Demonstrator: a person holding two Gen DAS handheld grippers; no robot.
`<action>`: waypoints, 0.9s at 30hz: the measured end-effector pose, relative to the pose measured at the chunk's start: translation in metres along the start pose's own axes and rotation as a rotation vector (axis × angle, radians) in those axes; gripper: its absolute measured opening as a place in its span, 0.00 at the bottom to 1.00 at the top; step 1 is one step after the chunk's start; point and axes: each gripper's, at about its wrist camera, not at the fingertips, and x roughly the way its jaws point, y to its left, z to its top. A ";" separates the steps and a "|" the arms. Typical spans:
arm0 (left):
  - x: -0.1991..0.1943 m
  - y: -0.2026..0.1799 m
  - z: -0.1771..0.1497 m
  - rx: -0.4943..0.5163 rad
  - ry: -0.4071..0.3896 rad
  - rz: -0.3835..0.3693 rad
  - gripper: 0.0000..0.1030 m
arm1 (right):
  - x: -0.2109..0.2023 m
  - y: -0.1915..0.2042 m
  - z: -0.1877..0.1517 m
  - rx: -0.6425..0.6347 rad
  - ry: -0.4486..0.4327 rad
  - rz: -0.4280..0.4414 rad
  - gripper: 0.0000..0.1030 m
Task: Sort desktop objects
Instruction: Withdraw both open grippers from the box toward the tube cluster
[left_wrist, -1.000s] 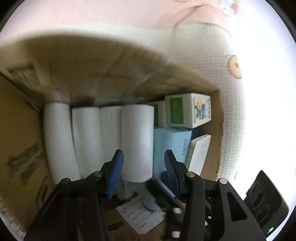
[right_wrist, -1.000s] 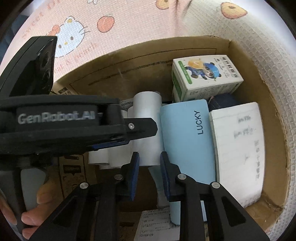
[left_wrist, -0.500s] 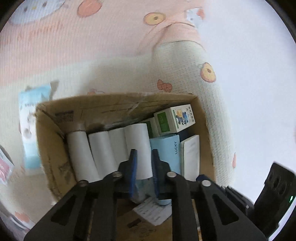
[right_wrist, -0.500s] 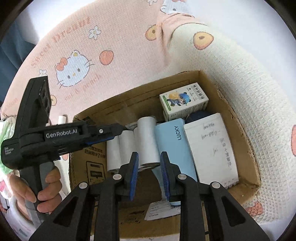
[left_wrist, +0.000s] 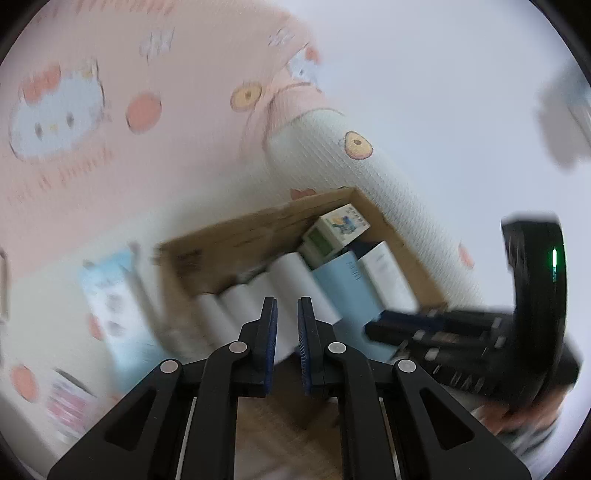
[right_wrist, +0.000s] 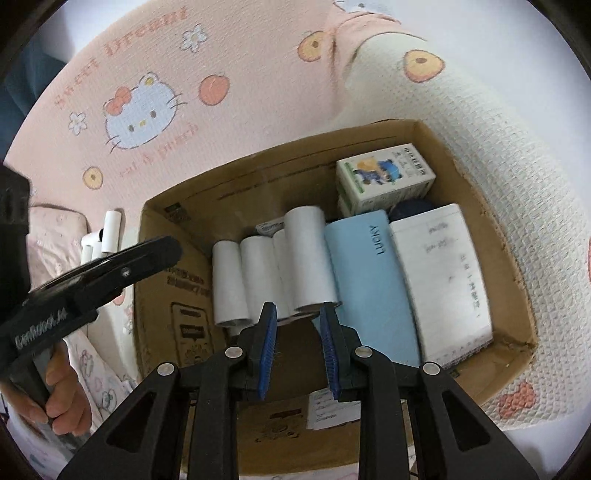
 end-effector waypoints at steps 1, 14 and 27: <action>-0.007 0.003 -0.007 0.029 -0.014 0.020 0.12 | -0.001 0.003 -0.001 -0.009 -0.004 -0.003 0.20; -0.040 0.111 -0.079 -0.005 -0.036 0.085 0.12 | 0.005 0.070 -0.017 -0.183 -0.046 -0.045 0.20; -0.048 0.229 -0.122 -0.230 0.010 0.236 0.12 | -0.005 0.152 -0.025 -0.393 -0.268 -0.022 0.20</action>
